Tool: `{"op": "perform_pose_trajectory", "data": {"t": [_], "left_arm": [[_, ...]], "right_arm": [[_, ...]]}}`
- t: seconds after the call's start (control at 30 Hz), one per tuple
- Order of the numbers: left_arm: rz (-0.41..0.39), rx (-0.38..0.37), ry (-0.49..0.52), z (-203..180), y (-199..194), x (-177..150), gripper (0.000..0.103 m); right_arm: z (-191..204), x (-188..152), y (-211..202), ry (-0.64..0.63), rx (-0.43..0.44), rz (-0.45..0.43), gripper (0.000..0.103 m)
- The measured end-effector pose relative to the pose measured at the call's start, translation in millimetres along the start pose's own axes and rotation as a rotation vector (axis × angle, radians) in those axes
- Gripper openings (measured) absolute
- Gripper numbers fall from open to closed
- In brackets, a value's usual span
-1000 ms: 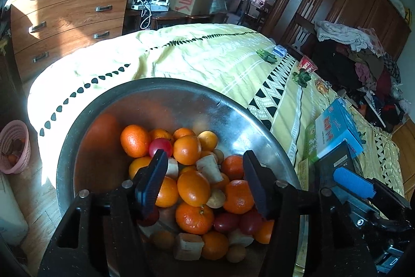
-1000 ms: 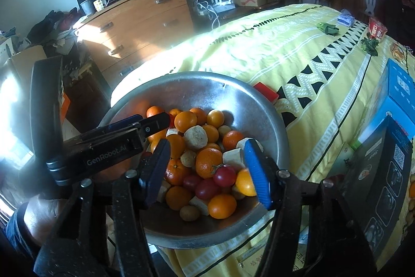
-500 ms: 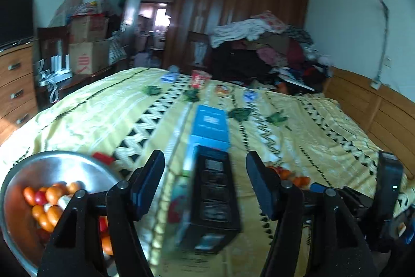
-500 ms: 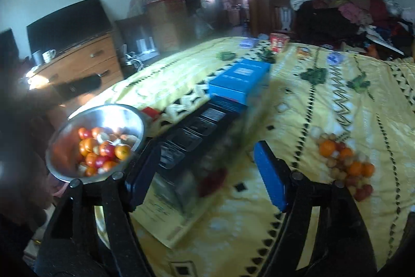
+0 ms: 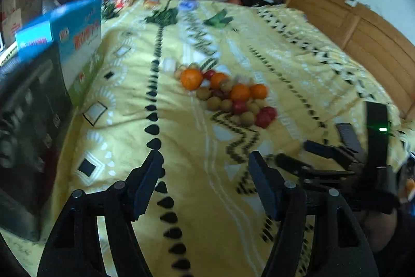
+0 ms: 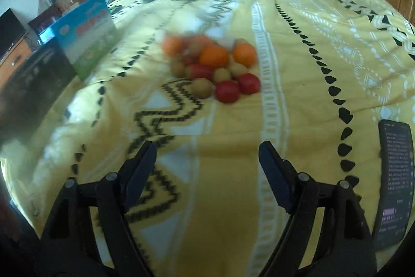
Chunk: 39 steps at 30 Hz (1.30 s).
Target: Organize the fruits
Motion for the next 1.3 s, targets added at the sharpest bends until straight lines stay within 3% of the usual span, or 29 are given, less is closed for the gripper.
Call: {"op": "perform_pose_trajectory", "data": {"t": [0.17,0.23,0.27,0.3,0.37,0.43,0.73,1.3], "left_arm": [[0.021,0.076,-0.042,15.0,48.2,-0.2,0.070],[0.040,0.091,-0.056,21.4,62.7,-4.6,0.070],[0.052,0.091,-0.062,24.0,71.2,-6.0,0.072],[0.064,0.090,-0.061,24.8,77.9,-8.1,0.073],[0.064,0.065,-0.028,20.2,84.3,-8.4,0.094],[0.085,0.042,0.012,14.6,90.6,-9.3,0.103],[0.096,0.105,0.055,10.4,97.8,-12.5,0.103],[0.097,0.118,0.067,10.5,102.3,-11.6,0.103]], "right_arm": [[-21.5,-6.4,19.9,0.046,0.009,0.060,0.085],[-21.9,-8.8,22.5,0.043,0.008,0.062,0.094],[-18.2,-9.8,26.1,0.022,0.009,0.079,0.103],[-15.8,-11.9,30.8,-0.006,-0.009,0.091,0.103],[-14.6,-13.5,32.7,-0.028,-0.023,0.090,0.103],[-16.6,-14.1,31.9,-0.015,-0.011,0.080,0.103],[-12.4,-15.2,33.7,-0.034,-0.073,0.063,0.103],[-13.5,-11.0,37.8,-0.013,-0.074,0.046,0.103]]}}
Point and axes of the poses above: each gripper's, at about its wrist camera, not at the fingertips, and y roughly the way its jaws point, z to its left, x to its top, the point moved 6 cm from there along y, roughly the way its jaws point, and after that the axes turned 9 degrees about y, right-handed, at the moved point
